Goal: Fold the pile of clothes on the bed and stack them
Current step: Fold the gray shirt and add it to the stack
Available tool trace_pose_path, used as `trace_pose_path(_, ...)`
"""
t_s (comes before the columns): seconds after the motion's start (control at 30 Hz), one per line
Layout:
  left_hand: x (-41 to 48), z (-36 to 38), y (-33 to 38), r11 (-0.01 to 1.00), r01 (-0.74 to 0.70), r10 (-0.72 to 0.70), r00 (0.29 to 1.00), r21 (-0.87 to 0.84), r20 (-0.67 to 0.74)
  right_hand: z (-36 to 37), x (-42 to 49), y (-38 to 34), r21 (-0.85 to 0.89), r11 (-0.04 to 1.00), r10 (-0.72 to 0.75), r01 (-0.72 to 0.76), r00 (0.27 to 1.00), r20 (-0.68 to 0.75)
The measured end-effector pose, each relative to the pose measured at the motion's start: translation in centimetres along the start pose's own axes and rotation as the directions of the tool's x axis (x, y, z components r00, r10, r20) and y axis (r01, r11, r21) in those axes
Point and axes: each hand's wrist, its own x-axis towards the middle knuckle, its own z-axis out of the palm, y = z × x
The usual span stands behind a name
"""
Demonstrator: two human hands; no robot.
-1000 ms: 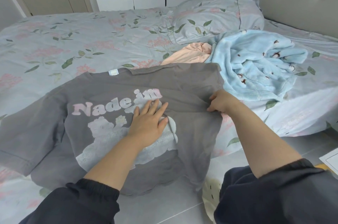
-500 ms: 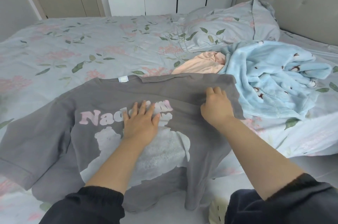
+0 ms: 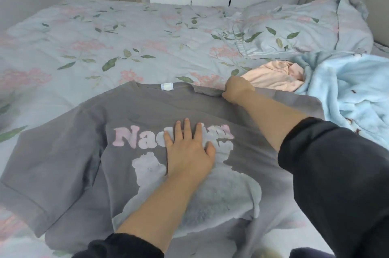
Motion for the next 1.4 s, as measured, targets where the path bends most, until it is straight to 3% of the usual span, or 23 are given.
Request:
trace_pose_path(0.1,0.0,0.0,0.0,1.000,-0.007,0.007,1.000,-0.018,0.004,-1.5,3.0,-0.3,0.216,0.972,0.135,-0.095,0.974,-0.181)
trace_pose_path(0.2,-0.2,0.0,0.0,0.999,-0.018,0.018,1.000,-0.034,-0.004,-2.1,4.4,-0.4,0.318,0.945,0.197,-0.078,0.912,-0.361)
trace_pose_path(0.27,-0.1,0.0,-0.1,0.999,-0.021,0.021,1.000,-0.047,-0.005,-0.8,4.0,-0.4,0.255,0.964,0.155,-0.076,0.939,-0.306)
trace_pose_path(0.33,-0.1,-0.1,-0.1,0.998,-0.022,0.022,1.000,-0.054,0.003,1.5,2.9,-0.3,0.131,0.990,0.067,-0.048,0.987,-0.143)
trace_pose_path(0.43,0.0,-0.1,-0.1,0.998,-0.013,0.014,1.000,-0.064,0.012,2.9,1.2,0.2,0.198,0.978,-0.067,0.065,0.998,0.005)
trace_pose_path(0.53,0.0,-0.1,0.0,0.999,-0.015,0.015,1.000,-0.047,0.013,2.3,-1.4,1.5,0.271,0.952,-0.144,0.141,0.990,-0.008)
trace_pose_path(0.7,0.0,-0.4,-0.1,0.999,-0.011,0.012,0.999,-0.036,0.030,2.2,-8.5,7.1,0.233,0.970,-0.023,0.074,0.977,-0.214)
trace_pose_path(0.87,-0.2,-1.0,-0.2,1.000,-0.023,0.023,1.000,-0.020,0.021,2.0,-13.8,12.0,0.287,0.947,0.224,-0.147,0.940,-0.256)
trace_pose_path(0.93,-0.3,-1.2,0.4,0.998,-0.060,0.060,0.998,-0.035,-0.001,1.3,-14.9,13.4,0.397,0.873,0.391,-0.281,0.892,-0.228)
trace_pose_path(1.03,-0.9,-1.2,3.0,0.982,-0.155,0.156,0.988,-0.105,0.003,0.3,-15.3,14.8,0.612,0.660,0.587,-0.435,0.808,-0.058)
trace_pose_path(1.1,-1.7,-0.8,4.9,0.959,-0.262,0.265,0.964,-0.111,0.021,-0.1,-15.0,15.5,0.701,0.550,0.599,-0.454,0.800,0.048)
trace_pose_path(1.17,-2.1,-0.3,5.5,0.944,-0.321,0.324,0.945,-0.077,0.041,-0.2,-14.8,16.0,0.714,0.520,0.582,-0.470,0.806,0.107)
trace_pose_path(1.3,-1.7,0.0,5.1,0.946,-0.315,0.318,0.947,-0.072,0.038,0.1,-13.9,16.8,0.770,0.413,0.582,-0.486,0.791,0.187)
trace_pose_path(1.4,-1.7,0.1,5.1,0.943,-0.322,0.326,0.944,-0.080,0.041,0.2,-12.9,17.1,0.774,0.390,0.579,-0.499,0.786,0.215)
